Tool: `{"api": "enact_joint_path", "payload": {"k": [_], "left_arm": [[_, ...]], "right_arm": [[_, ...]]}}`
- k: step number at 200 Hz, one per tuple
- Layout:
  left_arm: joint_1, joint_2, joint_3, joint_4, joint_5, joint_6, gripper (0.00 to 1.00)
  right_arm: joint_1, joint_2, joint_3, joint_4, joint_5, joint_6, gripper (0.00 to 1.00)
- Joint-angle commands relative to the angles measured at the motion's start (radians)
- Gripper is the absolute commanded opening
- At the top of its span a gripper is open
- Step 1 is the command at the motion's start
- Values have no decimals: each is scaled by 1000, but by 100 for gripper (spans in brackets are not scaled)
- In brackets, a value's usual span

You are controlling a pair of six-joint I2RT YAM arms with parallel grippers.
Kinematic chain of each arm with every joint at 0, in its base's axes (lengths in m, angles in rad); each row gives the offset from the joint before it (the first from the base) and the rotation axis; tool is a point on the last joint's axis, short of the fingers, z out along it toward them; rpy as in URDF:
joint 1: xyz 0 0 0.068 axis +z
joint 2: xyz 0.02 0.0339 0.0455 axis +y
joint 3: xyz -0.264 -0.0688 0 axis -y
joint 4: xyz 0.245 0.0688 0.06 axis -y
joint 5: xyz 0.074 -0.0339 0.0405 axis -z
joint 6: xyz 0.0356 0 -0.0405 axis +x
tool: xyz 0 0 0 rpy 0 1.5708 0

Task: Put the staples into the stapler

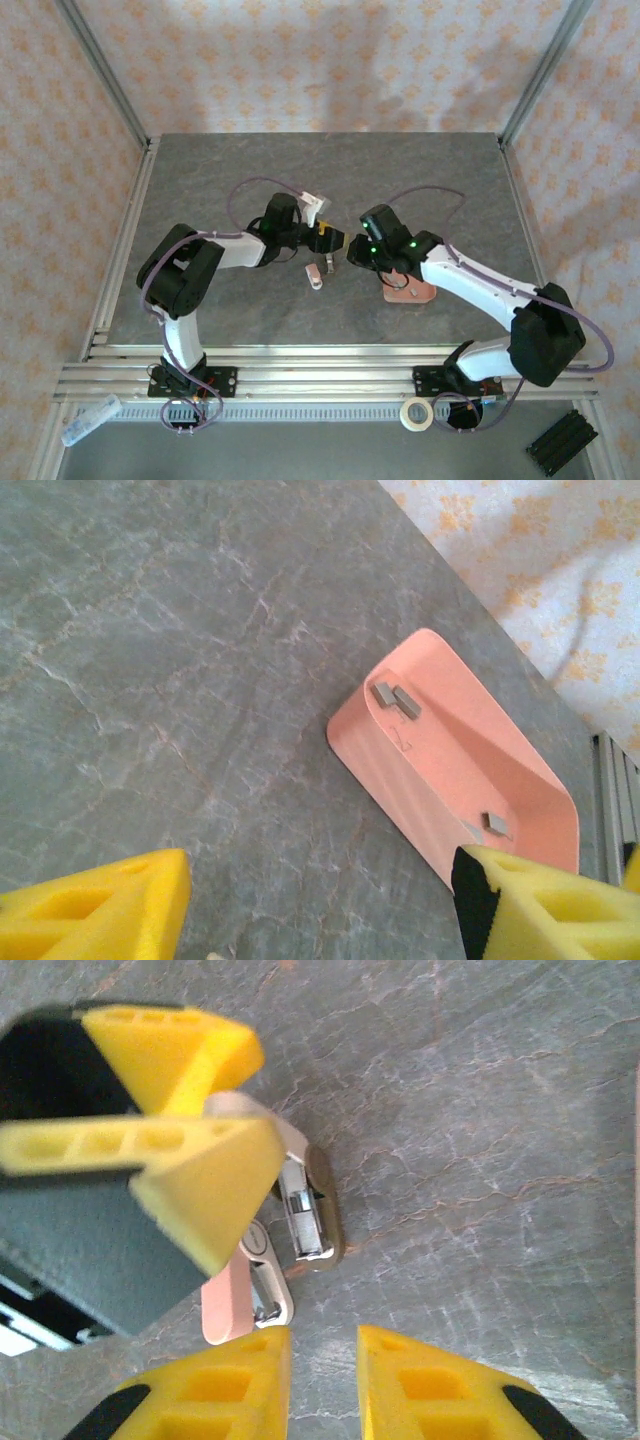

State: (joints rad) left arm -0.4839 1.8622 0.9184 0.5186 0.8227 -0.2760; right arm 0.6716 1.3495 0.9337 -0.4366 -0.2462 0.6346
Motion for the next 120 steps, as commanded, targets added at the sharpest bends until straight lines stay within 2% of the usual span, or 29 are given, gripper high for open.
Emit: {"api": "enact_joint_path", "payload": {"k": [1,42,57,69,86,108,120], "left_arm": [[-16,-61,-46,17,64,57,69],[-69,-131,-54,-198,56,241,69],[-77,-150,-57,-243,25,270,69],[-75,-175,-78,-232,-34,259,71],[-63,-220,-105,-209,-172,215,72],[-16,-282,-169,-120,-311,94,73],[19,-311,-209,-67,-351,33,73]], "right_arm": [[-9,-17,-9,-22,22,15,24],[-9,32,3,9,-3,24,24],[-9,49,15,21,-9,25,24],[-9,67,30,30,-19,21,24],[-8,100,61,37,-32,14,24],[4,157,111,57,-48,-1,21],[14,198,150,59,-57,-14,19]]}}
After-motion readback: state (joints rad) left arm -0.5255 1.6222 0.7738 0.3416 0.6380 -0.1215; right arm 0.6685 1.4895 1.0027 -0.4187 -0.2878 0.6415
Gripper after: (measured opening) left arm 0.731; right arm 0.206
